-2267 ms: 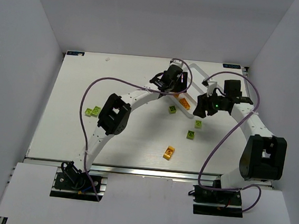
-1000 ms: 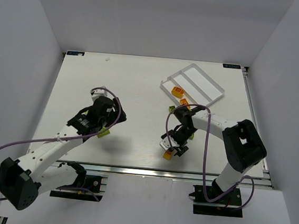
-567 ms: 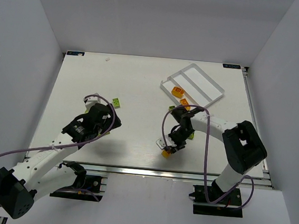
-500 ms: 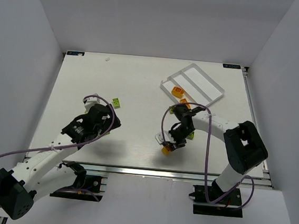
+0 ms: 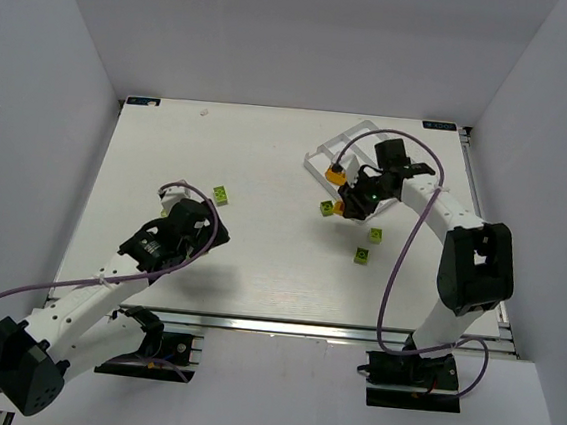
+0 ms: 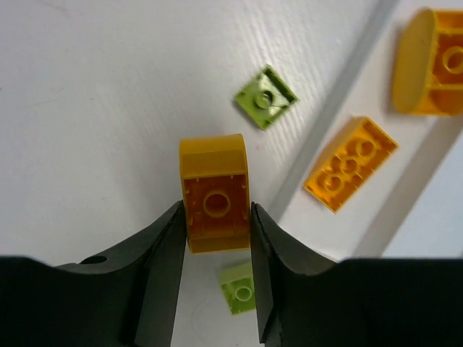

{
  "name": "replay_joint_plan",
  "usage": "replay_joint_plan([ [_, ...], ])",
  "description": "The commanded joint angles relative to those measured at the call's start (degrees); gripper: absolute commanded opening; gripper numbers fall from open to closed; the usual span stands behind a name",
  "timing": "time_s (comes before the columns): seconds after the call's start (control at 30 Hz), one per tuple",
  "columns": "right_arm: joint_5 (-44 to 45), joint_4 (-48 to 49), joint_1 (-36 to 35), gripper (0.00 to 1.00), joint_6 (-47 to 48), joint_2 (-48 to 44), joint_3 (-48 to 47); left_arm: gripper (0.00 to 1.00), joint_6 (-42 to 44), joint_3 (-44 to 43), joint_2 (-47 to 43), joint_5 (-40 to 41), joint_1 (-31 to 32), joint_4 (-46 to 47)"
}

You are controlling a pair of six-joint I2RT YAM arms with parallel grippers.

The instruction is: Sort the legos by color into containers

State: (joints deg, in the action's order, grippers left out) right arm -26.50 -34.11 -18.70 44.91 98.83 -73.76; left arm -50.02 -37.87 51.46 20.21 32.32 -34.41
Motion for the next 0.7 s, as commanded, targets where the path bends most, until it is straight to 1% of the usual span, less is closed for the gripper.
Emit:
replay_joint_plan([
  [0.0,3.03,0.97,2.78,0.03,-9.04,2.33,-4.11,0.98,0.36,0.43,0.04,-0.52,-0.15,1.98],
  [0.13,4.88,1.32,6.3,0.06,-10.63,4.62,-7.1,0.98,0.54,0.08,0.83,-0.61,-0.15,2.16],
  [0.23,6.2,0.71,7.71,0.11,-10.02,7.51,-9.47,0.98,0.89,-0.01,1.18,-0.61,-0.15,2.16],
  [0.27,6.46,0.45,7.97,0.16,-9.84,8.39,-10.17,0.98,1.15,-0.1,1.27,-0.61,-0.15,2.07],
  [0.33,6.9,0.53,8.59,0.21,-9.66,10.5,-12.11,0.98,1.24,-0.45,1.71,-0.7,-0.15,2.16],
  [0.37,6.9,0.71,8.77,0.31,-9.66,11.21,-12.63,0.98,1.41,-0.63,1.89,-0.78,-0.15,2.16],
  [0.47,5.68,-0.08,9.12,0.44,-9.22,13.67,-15.45,0.98,1.76,-1.51,2.76,-0.7,-0.15,2.24],
  [0.63,2.86,-0.87,9.12,0.56,-9.4,14.91,-17.65,0.98,2.03,-2.47,5.22,-1.13,-0.15,2.33],
  [0.67,2.42,-1.05,9.12,0.62,-9.48,14.82,-17.82,0.98,2.03,-2.65,5.66,-1.13,-0.15,2.42],
])
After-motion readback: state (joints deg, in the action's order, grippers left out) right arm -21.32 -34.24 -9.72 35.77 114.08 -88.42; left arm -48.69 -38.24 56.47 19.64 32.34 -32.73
